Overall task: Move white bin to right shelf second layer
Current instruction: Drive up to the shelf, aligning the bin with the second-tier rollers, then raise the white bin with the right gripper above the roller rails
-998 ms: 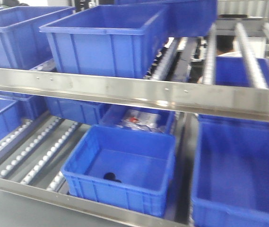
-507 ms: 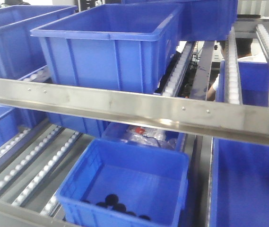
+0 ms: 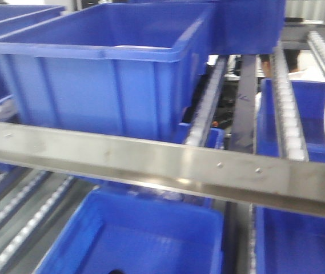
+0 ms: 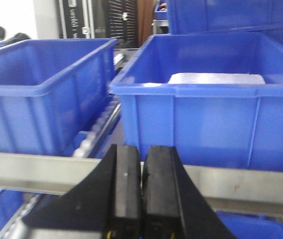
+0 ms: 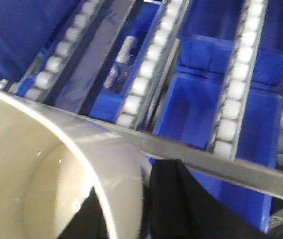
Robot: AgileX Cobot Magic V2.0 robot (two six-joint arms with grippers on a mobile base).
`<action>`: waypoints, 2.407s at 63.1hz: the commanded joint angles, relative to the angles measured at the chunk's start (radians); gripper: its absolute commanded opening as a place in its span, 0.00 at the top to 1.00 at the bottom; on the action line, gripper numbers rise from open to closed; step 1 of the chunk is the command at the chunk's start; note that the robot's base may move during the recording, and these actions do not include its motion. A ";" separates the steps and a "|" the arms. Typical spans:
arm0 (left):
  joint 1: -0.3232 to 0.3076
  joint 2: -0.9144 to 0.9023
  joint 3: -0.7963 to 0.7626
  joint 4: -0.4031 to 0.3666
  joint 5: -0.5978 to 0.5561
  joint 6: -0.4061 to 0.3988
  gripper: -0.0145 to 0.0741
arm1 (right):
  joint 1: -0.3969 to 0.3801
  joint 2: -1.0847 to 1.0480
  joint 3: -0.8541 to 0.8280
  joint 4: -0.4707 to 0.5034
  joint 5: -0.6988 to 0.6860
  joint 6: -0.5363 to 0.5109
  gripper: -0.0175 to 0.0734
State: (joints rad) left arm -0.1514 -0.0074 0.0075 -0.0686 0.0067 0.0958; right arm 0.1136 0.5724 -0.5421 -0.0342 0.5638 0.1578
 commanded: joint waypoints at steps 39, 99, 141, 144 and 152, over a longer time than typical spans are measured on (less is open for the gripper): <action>-0.002 -0.013 0.033 -0.005 -0.086 -0.007 0.74 | -0.005 0.004 -0.034 0.000 -0.092 0.000 0.75; -0.002 -0.013 0.033 -0.005 -0.086 -0.007 0.74 | -0.005 0.004 -0.034 0.000 -0.092 0.000 0.75; -0.002 -0.013 0.033 -0.005 -0.086 -0.007 0.74 | -0.005 0.004 -0.034 0.000 -0.096 0.000 0.75; -0.002 -0.013 0.033 -0.005 -0.086 -0.007 0.74 | -0.005 0.004 -0.034 0.000 -0.096 0.000 0.75; -0.002 -0.013 0.033 -0.005 -0.086 -0.007 0.74 | -0.005 0.004 -0.034 0.000 -0.096 0.000 0.75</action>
State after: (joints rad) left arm -0.1514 -0.0074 0.0075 -0.0686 0.0067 0.0958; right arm 0.1136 0.5724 -0.5421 -0.0342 0.5638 0.1578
